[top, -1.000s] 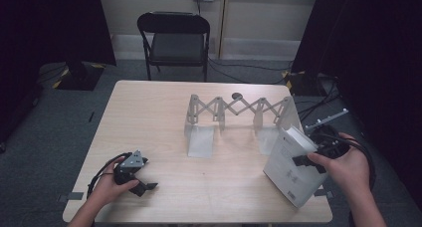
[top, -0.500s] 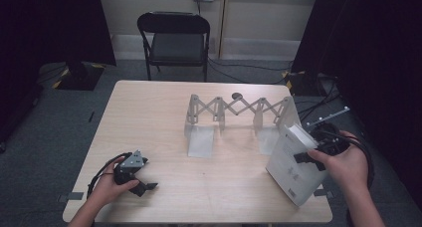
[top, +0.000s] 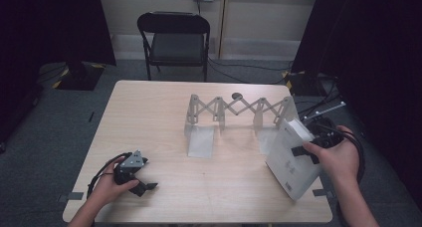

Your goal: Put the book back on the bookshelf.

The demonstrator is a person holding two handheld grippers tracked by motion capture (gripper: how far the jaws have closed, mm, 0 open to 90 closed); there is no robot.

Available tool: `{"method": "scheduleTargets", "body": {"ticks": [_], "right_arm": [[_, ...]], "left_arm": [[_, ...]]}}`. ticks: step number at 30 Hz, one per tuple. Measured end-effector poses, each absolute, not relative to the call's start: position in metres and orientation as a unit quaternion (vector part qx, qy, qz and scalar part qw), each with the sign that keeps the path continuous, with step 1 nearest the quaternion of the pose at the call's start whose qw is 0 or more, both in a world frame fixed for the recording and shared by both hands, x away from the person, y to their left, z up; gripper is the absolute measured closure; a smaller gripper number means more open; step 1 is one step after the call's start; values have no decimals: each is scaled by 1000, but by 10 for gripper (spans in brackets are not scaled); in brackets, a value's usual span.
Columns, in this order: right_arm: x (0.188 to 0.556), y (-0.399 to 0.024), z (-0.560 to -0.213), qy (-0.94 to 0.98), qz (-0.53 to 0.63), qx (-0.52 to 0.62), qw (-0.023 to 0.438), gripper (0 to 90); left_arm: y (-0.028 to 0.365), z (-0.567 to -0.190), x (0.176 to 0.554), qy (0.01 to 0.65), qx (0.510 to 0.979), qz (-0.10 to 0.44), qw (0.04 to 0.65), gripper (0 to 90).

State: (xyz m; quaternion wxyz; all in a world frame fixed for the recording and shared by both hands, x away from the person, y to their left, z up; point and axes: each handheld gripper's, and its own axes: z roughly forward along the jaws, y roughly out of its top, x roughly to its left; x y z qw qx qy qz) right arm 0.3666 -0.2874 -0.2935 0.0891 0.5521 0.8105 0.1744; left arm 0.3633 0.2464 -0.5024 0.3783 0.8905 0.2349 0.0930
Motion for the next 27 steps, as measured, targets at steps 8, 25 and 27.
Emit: {"method": "scheduleTargets", "body": {"ticks": [8, 25, 27], "right_arm": [[374, -286, -295, 804, 173, 561, 90, 538], [384, -287, -296, 790, 174, 581, 97, 538], [385, -287, -295, 788, 177, 582, 96, 537]], "left_arm": [[246, -502, 363, 235, 891, 93, 378, 0], [246, -502, 363, 235, 891, 93, 378, 0], [247, -502, 363, 234, 892, 92, 377, 0]]}}
